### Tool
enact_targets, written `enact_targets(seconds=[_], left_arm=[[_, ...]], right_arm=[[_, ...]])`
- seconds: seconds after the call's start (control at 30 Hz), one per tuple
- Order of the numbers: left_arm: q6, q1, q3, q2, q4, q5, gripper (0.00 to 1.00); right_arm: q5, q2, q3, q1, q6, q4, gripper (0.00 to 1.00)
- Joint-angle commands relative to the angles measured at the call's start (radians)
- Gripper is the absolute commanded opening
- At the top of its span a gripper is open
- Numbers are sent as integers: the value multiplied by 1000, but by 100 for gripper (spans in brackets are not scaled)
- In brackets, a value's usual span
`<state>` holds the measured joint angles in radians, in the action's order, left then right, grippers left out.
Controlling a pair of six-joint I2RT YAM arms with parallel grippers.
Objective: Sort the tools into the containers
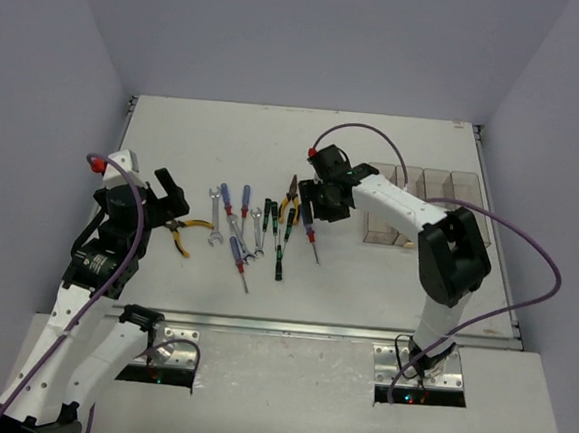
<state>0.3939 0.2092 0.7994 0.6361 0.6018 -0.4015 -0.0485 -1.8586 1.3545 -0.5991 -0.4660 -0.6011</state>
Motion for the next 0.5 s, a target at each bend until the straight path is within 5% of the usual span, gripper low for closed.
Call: enact_targets(seconds=[0.0, 0.1, 0.37, 0.47], left_arm=[[-10, 2, 29, -1, -52, 13, 100], [-15, 2, 27, 1, -56, 23, 100], [-21, 2, 26, 14, -60, 40, 100], [-23, 2, 26, 19, -62, 46, 100]], right_arm=[[-19, -88, 61, -10, 41, 33, 63], [-8, -157, 90, -13, 58, 49, 59], [-60, -229, 70, -14, 81, 87, 19], [-86, -193, 40, -14, 72, 89, 13]])
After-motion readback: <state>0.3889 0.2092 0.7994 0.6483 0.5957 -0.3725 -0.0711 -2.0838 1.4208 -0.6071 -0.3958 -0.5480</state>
